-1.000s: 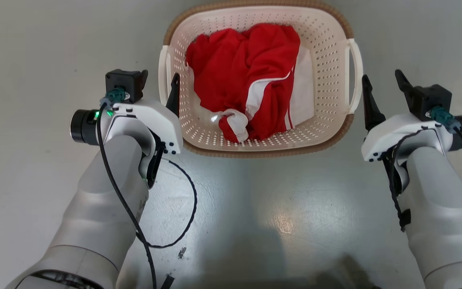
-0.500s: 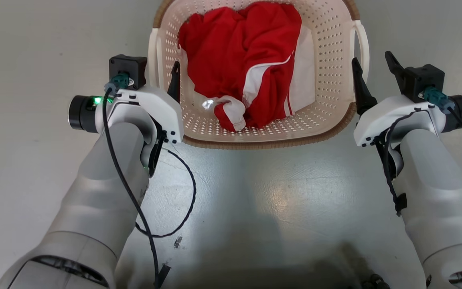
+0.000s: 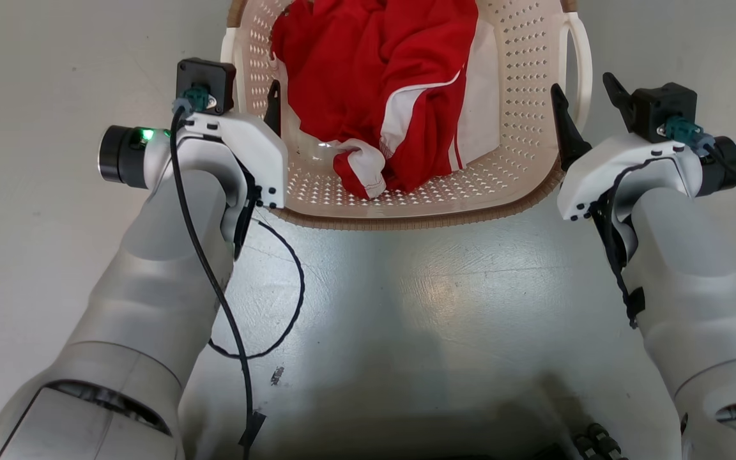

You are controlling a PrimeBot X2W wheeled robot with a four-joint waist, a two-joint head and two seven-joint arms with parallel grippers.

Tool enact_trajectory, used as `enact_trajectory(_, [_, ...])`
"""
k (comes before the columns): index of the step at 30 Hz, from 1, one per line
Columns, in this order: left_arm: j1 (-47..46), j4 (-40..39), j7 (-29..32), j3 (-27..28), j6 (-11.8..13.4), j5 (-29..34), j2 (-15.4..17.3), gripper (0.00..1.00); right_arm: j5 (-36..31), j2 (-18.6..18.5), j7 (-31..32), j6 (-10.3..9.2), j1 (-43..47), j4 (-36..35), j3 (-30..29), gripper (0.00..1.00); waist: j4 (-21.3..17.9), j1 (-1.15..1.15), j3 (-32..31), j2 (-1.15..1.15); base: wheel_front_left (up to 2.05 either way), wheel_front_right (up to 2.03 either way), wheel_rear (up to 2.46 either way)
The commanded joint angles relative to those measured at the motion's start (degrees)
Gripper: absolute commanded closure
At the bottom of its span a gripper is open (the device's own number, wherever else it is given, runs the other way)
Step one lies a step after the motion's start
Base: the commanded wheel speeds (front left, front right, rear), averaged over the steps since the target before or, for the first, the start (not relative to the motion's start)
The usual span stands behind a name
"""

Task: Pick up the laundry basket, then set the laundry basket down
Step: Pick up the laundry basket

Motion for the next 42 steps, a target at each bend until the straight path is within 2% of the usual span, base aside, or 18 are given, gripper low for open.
enact_trajectory(1, [-0.38,-0.02,0.22,0.46,0.68,-0.52,1.28,0.0,0.54,0.68,-0.79,0.34,0.66,0.16,0.88,0.0,0.0,0.0,0.11,0.0,0.0,0.0,0.0])
enact_trajectory(18, [-3.53,2.35,3.44,-2.93,0.29,-1.85,1.28,0.0,1.6,0.68,-0.79,0.34,-5.18,8.42,1.78,0.0,0.66,0.0,1.4,0.0,0.0,0.0,0.0])
enact_trajectory(42, [-4.27,1.89,3.43,-7.23,1.5,-5.44,1.28,0.0,4.91,0.68,-0.79,0.34,-6.21,8.74,4.86,0.0,1.16,0.0,2.62,0.0,0.0,0.0,0.0])
